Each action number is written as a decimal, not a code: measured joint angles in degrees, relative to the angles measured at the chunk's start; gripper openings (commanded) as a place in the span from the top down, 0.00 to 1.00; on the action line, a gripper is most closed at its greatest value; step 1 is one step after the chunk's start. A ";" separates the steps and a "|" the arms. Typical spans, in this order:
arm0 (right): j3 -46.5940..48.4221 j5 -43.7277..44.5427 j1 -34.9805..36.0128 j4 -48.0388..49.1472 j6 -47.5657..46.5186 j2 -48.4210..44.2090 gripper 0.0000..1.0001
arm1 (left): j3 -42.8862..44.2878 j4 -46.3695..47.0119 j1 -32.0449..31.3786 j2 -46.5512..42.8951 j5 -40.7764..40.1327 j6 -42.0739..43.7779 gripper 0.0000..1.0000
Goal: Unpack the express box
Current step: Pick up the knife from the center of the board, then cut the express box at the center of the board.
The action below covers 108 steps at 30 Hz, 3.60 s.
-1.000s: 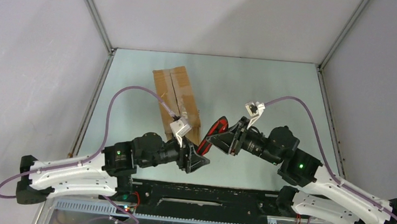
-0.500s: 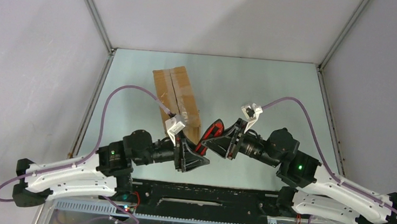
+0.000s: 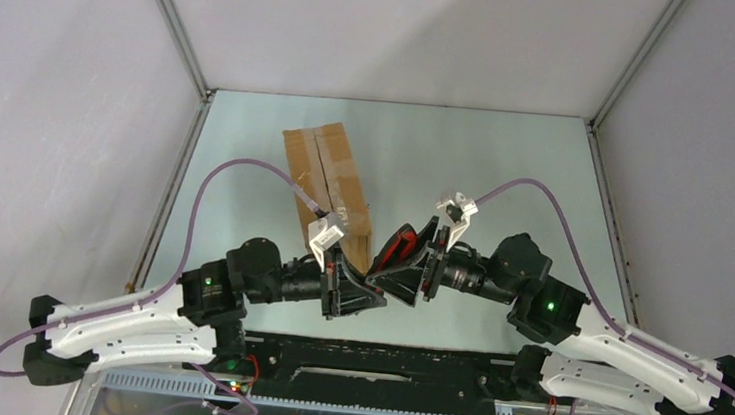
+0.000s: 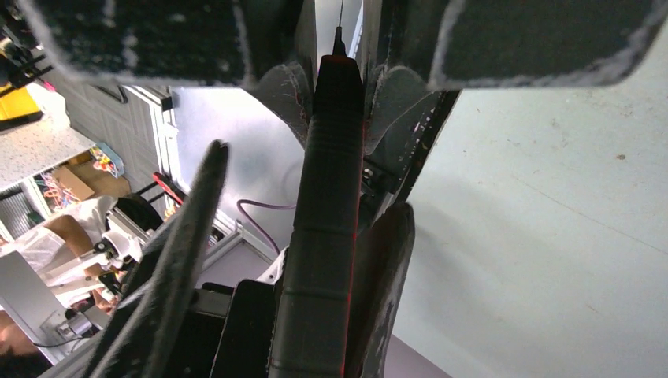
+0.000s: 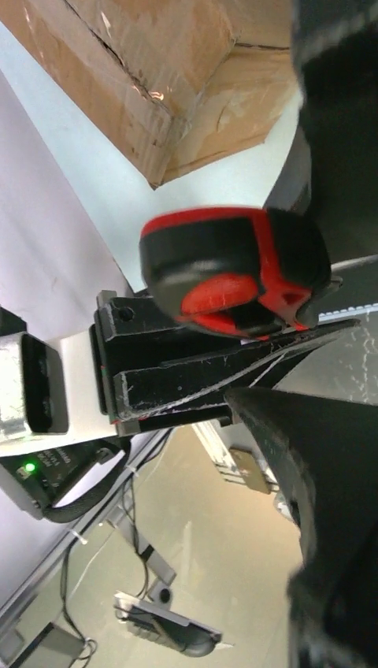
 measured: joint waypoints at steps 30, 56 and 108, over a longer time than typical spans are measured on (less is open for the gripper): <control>9.35 40.22 5.81 -7.54 -6.56 8.66 1.00 | 21.53 -40.13 4.09 -1.07 -43.89 -10.51 0.19; 22.82 56.59 8.26 6.19 -23.76 33.66 1.00 | 31.65 -46.66 42.53 29.35 -21.68 -11.41 0.05; 23.28 58.25 8.61 9.75 -24.63 41.20 1.00 | 33.24 -45.72 45.77 35.91 -17.25 -13.66 0.28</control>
